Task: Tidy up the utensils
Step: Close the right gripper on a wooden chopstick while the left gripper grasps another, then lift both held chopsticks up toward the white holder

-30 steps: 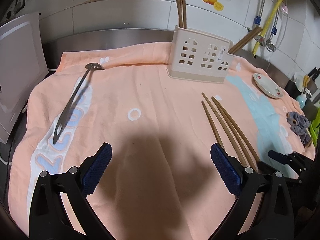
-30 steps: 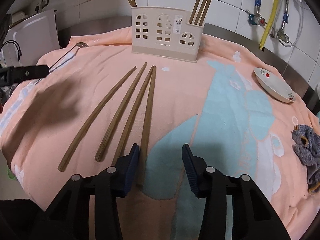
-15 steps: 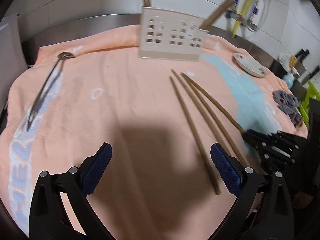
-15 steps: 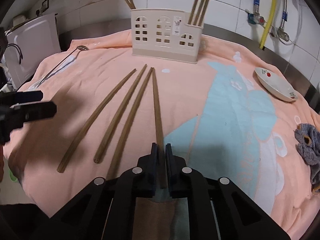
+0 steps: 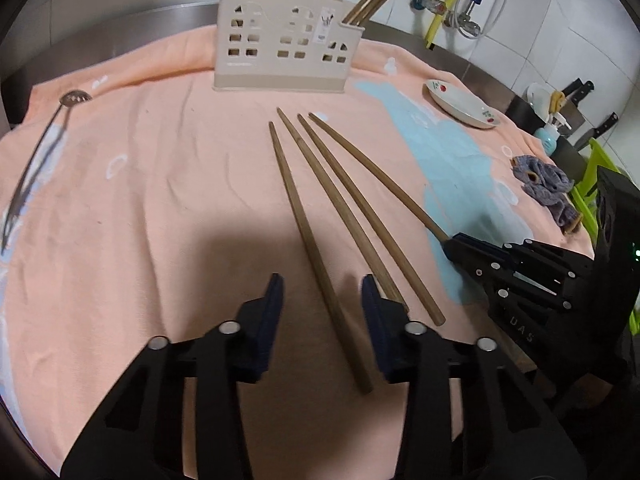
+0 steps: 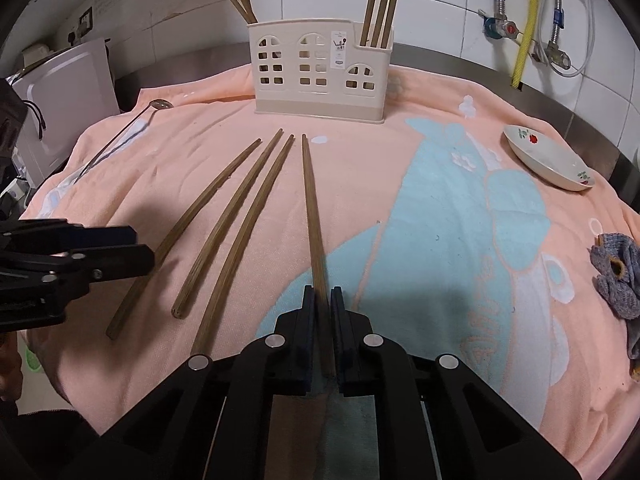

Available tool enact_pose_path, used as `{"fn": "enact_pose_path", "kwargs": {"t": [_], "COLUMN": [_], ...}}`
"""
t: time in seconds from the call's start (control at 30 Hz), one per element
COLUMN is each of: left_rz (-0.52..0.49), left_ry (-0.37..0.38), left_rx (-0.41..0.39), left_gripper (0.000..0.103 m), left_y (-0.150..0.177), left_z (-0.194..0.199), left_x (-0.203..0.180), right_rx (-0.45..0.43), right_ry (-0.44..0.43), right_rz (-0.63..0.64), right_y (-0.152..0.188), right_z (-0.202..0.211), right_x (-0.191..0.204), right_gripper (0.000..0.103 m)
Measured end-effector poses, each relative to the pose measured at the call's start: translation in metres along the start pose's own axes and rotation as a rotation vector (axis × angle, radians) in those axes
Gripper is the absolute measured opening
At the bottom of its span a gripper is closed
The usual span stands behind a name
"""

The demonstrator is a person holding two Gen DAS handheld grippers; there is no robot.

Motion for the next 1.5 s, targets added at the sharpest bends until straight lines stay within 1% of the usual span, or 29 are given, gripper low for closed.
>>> {"fn": "enact_pose_path", "kwargs": {"t": [0.03, 0.1, 0.27, 0.37, 0.43, 0.57, 0.7, 0.87, 1.07, 1.23, 1.4, 1.5], "left_rz": [-0.001, -0.002, -0.004, -0.001, 0.005, -0.006, -0.04, -0.023, -0.025, -0.018, -0.026, -0.037], "left_ry": [0.001, -0.002, -0.003, -0.013, -0.02, -0.051, -0.107, -0.117, -0.132, -0.136, -0.135, -0.138], "left_rx": [0.004, 0.012, 0.021, 0.027, 0.027, 0.033, 0.03, 0.03, 0.026, -0.02, -0.083, -0.127], "left_gripper": [0.032, 0.032, 0.022, 0.02, 0.016, 0.016, 0.016, 0.01, 0.008, 0.007, 0.006, 0.006], "left_y": [0.0, 0.0, -0.002, -0.002, -0.002, -0.002, -0.002, -0.004, -0.004, -0.01, -0.018, -0.026], "left_z": [-0.002, -0.005, -0.009, -0.011, -0.011, -0.012, -0.014, -0.013, -0.006, 0.011, 0.031, 0.045], "left_x": [-0.001, -0.003, -0.007, -0.006, -0.005, -0.007, -0.014, -0.009, -0.003, 0.007, 0.013, 0.013], "right_rx": [-0.001, -0.002, -0.005, -0.006, -0.007, -0.009, -0.014, -0.018, -0.031, -0.07, -0.139, -0.18], "right_ry": [-0.003, -0.011, -0.019, -0.023, -0.024, -0.029, -0.028, -0.029, -0.042, -0.053, -0.057, -0.073], "right_rz": [0.0, -0.004, -0.002, 0.0, 0.003, 0.008, 0.01, 0.007, 0.007, 0.003, 0.009, 0.014], "right_y": [0.0, 0.0, 0.0, 0.001, 0.001, 0.0, 0.0, 0.0, -0.001, -0.01, -0.03, -0.046], "right_z": [0.0, 0.0, 0.0, 0.0, 0.0, 0.0, -0.001, -0.001, 0.006, 0.023, 0.05, 0.066], "right_x": [-0.001, -0.001, -0.001, -0.001, -0.001, 0.001, 0.001, 0.0, 0.0, -0.001, -0.002, -0.003], "right_gripper": [0.008, 0.008, 0.008, 0.009, 0.009, 0.011, 0.011, 0.007, 0.007, 0.006, 0.006, 0.006]}}
Point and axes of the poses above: each gripper's, at about its wrist camera, not at the fingertips, and z roughly against the way its jaws point, x to its left, y to its underside, the point moved 3 cm from there along -z, roughly the way its jaws point, and after that the axes turned 11 degrees about x, right-handed, at the moved point
